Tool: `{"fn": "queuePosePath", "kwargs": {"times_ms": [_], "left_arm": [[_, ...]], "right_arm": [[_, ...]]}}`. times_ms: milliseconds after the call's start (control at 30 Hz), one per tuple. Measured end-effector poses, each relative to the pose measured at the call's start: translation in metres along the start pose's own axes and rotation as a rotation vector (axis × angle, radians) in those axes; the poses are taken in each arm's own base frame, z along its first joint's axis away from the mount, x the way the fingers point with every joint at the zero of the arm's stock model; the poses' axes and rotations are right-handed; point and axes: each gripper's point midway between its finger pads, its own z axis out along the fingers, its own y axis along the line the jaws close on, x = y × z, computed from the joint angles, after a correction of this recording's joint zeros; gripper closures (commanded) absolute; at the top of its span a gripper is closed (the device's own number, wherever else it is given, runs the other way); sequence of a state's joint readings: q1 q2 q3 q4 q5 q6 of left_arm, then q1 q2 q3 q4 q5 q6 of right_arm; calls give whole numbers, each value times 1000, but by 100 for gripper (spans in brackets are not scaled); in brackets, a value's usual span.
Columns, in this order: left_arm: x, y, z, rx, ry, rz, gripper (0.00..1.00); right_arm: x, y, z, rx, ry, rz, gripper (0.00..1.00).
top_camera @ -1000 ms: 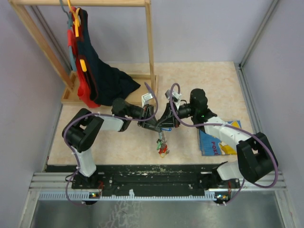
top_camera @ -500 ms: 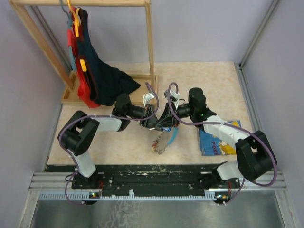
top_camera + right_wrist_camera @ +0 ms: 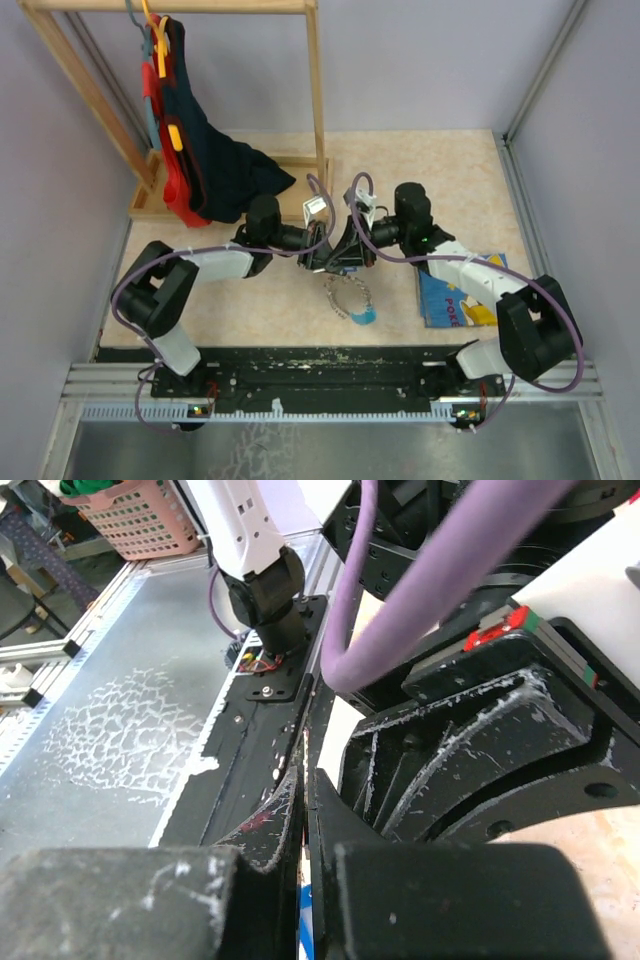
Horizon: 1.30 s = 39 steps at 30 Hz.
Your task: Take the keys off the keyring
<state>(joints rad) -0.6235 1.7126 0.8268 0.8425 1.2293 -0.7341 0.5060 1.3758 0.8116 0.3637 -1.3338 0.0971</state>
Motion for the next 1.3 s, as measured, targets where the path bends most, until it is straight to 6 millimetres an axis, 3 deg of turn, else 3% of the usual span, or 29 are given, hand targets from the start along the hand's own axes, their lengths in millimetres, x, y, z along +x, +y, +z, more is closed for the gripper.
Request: {"fn": "queuePosePath", "kwargs": {"times_ms": [233, 667, 933, 1300], "left_arm": [[-6, 0, 0, -33, -33, 38, 99], [-11, -8, -10, -112, -118, 113, 76], [-22, -7, -16, -181, -169, 202, 66], [-20, 1, -33, -330, -211, 294, 58]], "right_arm": [[-6, -5, -9, 14, -11, -14, 100], [-8, -1, -15, -10, -15, -22, 100], [-9, 2, -16, -24, -15, -28, 100], [-12, 2, -15, -28, -20, -42, 100]]}}
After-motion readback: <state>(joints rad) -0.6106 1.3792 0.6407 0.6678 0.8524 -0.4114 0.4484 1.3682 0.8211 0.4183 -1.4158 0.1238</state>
